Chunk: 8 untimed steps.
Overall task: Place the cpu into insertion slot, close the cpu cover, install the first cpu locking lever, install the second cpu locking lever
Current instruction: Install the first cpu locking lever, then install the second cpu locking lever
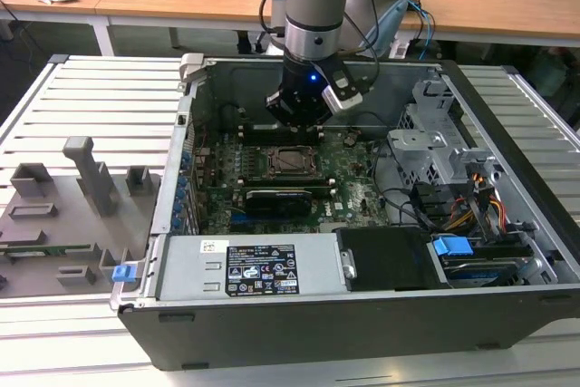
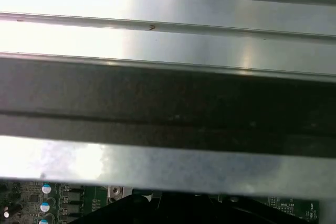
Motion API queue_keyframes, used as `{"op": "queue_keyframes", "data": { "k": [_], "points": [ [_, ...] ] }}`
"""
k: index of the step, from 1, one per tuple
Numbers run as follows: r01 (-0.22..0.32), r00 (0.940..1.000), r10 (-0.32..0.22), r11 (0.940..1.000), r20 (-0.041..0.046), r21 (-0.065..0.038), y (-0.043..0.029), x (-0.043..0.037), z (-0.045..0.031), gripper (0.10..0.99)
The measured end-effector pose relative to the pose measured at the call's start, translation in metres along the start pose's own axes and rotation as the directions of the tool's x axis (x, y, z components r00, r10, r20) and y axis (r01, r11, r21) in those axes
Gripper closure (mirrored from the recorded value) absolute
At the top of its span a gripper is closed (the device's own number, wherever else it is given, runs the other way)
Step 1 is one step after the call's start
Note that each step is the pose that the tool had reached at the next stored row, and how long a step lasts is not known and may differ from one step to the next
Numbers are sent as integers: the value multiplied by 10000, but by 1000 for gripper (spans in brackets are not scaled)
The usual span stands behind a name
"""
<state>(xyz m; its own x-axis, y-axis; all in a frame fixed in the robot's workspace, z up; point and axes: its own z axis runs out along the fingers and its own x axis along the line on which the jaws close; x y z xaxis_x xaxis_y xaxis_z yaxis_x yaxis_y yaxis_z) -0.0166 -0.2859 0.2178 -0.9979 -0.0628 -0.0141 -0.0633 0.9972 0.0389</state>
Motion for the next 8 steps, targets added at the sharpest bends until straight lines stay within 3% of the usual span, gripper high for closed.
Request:
{"op": "queue_keyframes", "data": {
  "k": [8],
  "points": [
    [-1,10000,1,10000,0,0,-23,2,-1,980]
  ]
}}
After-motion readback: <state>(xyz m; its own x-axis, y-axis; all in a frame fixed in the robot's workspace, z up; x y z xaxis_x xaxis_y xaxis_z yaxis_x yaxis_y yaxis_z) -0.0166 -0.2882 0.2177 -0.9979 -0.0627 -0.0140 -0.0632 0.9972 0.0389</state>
